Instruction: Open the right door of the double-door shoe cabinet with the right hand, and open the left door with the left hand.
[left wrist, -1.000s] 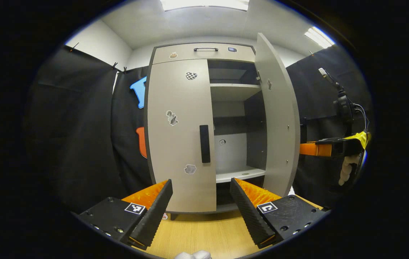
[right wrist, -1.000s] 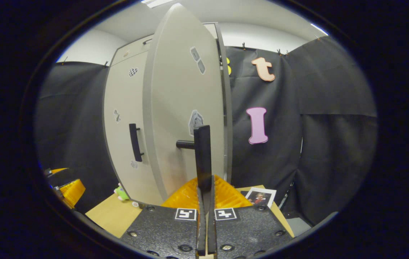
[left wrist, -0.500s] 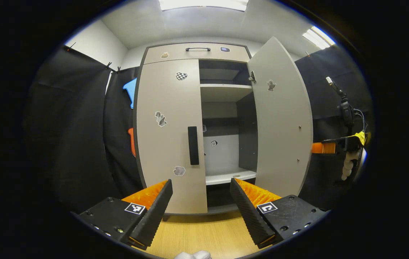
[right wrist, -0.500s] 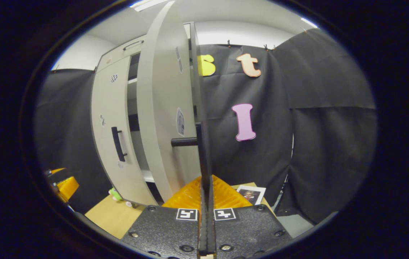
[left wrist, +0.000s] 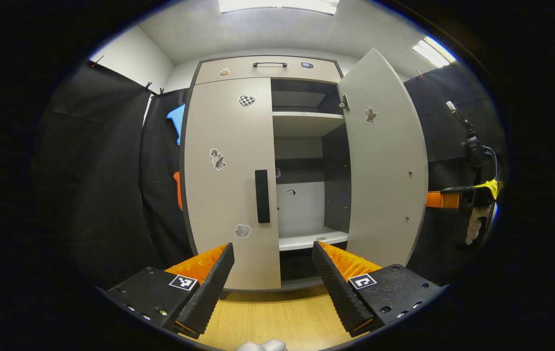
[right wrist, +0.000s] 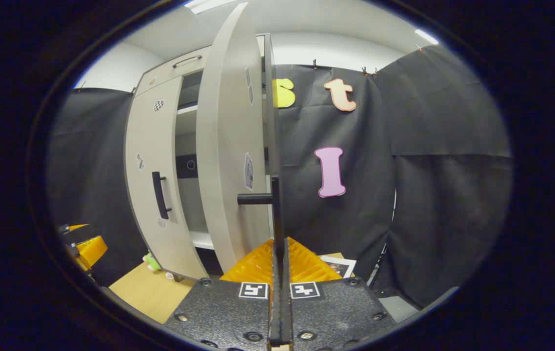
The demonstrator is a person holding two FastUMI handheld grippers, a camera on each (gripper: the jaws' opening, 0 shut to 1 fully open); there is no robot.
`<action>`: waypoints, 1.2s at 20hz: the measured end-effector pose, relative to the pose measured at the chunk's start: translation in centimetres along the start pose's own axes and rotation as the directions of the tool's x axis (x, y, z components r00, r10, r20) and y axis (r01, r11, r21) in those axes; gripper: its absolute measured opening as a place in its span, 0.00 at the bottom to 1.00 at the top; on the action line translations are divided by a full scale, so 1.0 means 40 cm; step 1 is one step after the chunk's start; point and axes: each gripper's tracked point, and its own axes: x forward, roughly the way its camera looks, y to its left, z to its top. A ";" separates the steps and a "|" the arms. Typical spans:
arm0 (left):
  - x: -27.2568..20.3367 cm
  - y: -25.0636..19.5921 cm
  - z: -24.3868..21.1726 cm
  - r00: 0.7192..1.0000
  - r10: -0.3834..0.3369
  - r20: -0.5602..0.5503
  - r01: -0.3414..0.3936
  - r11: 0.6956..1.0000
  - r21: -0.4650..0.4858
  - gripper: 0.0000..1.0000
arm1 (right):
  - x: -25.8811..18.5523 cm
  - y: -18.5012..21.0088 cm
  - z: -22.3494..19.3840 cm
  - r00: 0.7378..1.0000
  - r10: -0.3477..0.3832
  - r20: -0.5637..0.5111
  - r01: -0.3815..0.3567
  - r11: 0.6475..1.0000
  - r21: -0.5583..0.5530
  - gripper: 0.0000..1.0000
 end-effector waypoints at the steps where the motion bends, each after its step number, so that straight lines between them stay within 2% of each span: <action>1: -0.002 0.001 -0.001 1.000 0.001 0.000 -0.001 1.000 0.000 0.97 | -0.003 0.000 -0.002 1.000 -0.002 0.003 0.002 1.000 -0.008 0.03; 7: 0.007 -0.001 0.002 1.000 -0.024 0.003 0.024 1.000 -0.002 0.97 | -0.011 -0.014 -0.007 1.000 -0.013 -0.003 0.013 0.999 0.037 0.06; 8: 0.008 -0.002 0.005 1.000 -0.029 0.008 0.029 1.000 -0.001 0.97 | -0.023 -0.021 -0.007 1.000 -0.017 -0.005 0.017 0.999 0.038 0.12; 9: 0.010 -0.003 0.010 0.999 -0.034 0.016 0.034 0.999 -0.001 0.97 | -0.033 -0.030 -0.008 0.999 -0.031 -0.010 0.032 0.999 0.033 0.24; 10: 0.015 -0.003 0.010 0.999 -0.038 0.018 0.039 0.999 -0.001 0.97 | -0.049 -0.044 -0.009 0.998 -0.054 -0.012 0.055 0.998 0.020 0.27; 13: 0.043 -0.004 0.003 0.998 -0.059 0.006 0.059 0.998 -0.007 0.97 | -0.112 -0.098 -0.009 0.991 -0.133 -0.006 0.133 0.991 -0.003 0.70; 18: 0.093 -0.005 0.011 0.997 -0.070 0.016 0.070 0.997 -0.014 0.97 | -0.225 -0.113 -0.023 0.981 -0.196 0.004 0.196 0.979 0.054 1.00; 21: 0.123 0.013 -0.002 0.997 -0.070 0.016 0.070 0.998 -0.006 0.97 | -0.268 -0.079 -0.029 0.979 -0.203 0.021 0.202 0.977 0.067 0.99; 24: 0.163 0.022 -0.015 0.998 -0.063 0.001 0.063 0.998 -0.008 0.97 | -0.285 -0.020 -0.030 0.984 -0.175 0.032 0.173 0.983 0.059 0.99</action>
